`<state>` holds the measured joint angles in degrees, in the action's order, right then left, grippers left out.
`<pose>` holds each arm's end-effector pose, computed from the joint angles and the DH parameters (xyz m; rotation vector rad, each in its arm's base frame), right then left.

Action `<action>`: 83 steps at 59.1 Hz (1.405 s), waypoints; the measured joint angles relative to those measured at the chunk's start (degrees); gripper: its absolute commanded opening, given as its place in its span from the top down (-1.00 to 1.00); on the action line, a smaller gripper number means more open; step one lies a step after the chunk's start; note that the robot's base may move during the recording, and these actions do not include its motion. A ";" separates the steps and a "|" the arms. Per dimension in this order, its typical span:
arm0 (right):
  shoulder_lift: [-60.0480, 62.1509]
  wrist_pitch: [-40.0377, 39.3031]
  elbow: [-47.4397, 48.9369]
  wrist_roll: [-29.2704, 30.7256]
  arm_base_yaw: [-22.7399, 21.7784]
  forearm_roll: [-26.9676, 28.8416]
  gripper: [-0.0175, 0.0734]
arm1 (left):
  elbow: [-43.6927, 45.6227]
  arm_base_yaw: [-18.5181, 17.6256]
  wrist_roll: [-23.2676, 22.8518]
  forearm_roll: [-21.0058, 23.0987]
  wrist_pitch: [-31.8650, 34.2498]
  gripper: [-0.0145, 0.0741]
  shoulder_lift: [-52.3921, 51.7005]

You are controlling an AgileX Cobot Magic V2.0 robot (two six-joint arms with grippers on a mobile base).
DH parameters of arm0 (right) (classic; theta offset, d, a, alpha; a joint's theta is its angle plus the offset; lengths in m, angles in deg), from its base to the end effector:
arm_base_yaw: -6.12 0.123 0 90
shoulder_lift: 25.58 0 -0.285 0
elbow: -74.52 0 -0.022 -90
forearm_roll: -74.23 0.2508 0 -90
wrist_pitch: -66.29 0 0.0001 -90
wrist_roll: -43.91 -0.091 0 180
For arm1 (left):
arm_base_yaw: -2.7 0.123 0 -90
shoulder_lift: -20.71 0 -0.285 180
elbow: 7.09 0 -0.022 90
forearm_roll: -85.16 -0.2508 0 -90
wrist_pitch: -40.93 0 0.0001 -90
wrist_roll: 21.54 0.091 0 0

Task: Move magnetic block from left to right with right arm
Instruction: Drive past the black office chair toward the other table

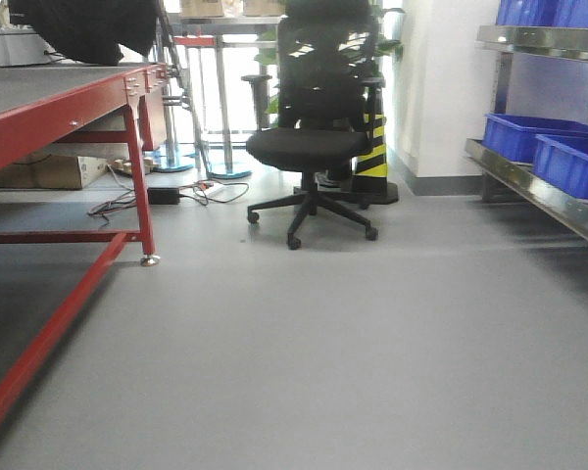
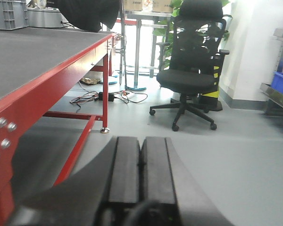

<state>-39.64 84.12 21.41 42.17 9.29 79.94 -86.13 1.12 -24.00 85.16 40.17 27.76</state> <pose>0.0366 0.0048 0.3178 0.0272 1.4841 0.1688 0.0567 -0.0016 0.2019 -0.0116 1.5160 -0.0565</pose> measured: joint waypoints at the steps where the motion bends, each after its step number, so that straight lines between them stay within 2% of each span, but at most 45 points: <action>1: 0.00 0.00 0.00 0.00 0.00 0.00 0.33 | 0.00 0.00 0.00 0.00 0.00 0.94 0.00; 83: 0.00 0.00 0.00 0.00 0.00 0.00 0.33 | 0.00 0.00 0.00 0.00 0.00 0.94 0.00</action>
<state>-39.64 84.12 21.41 42.17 9.29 79.94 -86.13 1.12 -24.00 85.16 40.17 27.76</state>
